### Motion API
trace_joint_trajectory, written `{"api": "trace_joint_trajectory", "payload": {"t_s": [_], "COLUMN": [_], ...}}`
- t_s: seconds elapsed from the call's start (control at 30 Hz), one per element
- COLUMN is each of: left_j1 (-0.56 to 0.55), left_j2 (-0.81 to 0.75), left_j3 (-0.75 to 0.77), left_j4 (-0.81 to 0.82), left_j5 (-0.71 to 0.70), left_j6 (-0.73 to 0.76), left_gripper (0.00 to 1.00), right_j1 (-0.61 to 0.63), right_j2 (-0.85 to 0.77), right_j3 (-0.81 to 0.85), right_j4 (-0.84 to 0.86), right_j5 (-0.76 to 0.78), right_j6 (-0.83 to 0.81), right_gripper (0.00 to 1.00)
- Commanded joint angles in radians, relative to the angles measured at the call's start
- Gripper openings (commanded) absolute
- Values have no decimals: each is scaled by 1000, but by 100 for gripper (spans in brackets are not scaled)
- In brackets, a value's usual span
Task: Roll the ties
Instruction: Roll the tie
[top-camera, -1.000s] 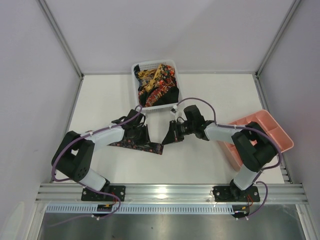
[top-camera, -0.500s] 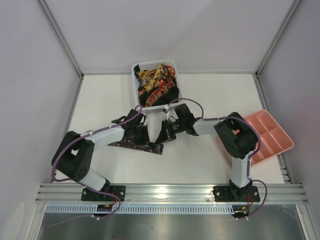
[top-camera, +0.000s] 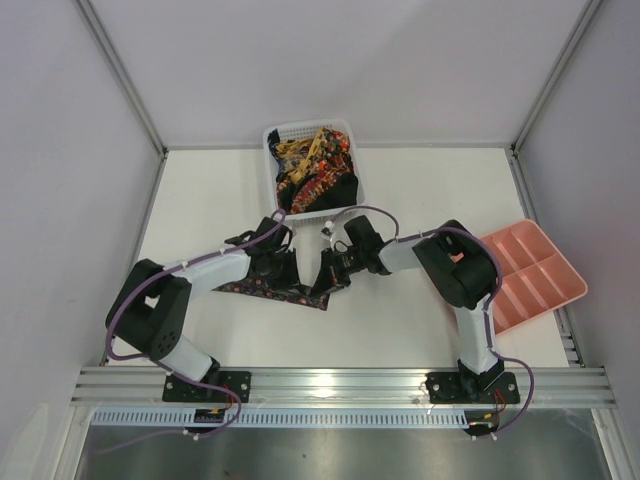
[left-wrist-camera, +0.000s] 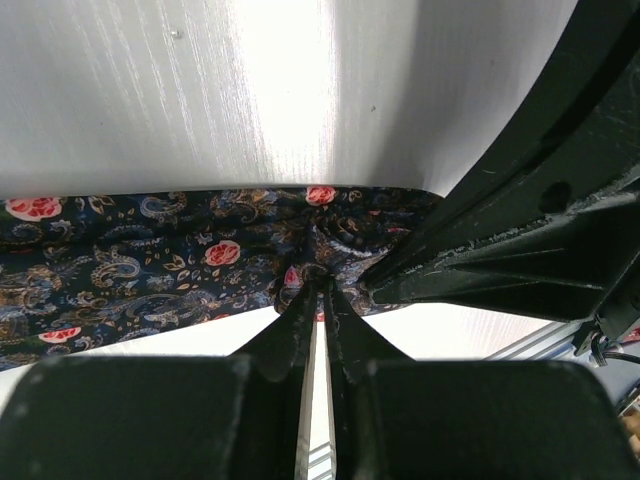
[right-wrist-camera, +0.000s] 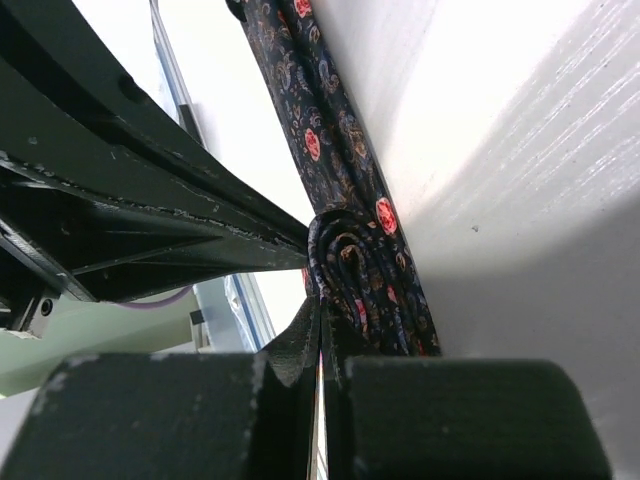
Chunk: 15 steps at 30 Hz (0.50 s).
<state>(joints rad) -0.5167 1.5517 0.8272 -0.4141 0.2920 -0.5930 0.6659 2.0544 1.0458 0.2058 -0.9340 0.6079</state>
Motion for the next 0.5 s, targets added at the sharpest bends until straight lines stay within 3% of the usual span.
{"api": "trace_joint_trajectory", "payload": {"t_s": [0.0, 0.47], "left_j1": [0, -2], "left_j2": [1, 44], "left_j3": [41, 55], "left_j4": [-5, 12], "left_j5": [-5, 26], "left_j6": [25, 21], "left_gripper": [10, 11], "right_j1": [6, 12], "right_j2": [49, 24], "right_j3": [11, 17], "right_j4": [1, -26], "right_j5": [26, 38], "right_j6": [-33, -23], "right_gripper": [0, 0]}}
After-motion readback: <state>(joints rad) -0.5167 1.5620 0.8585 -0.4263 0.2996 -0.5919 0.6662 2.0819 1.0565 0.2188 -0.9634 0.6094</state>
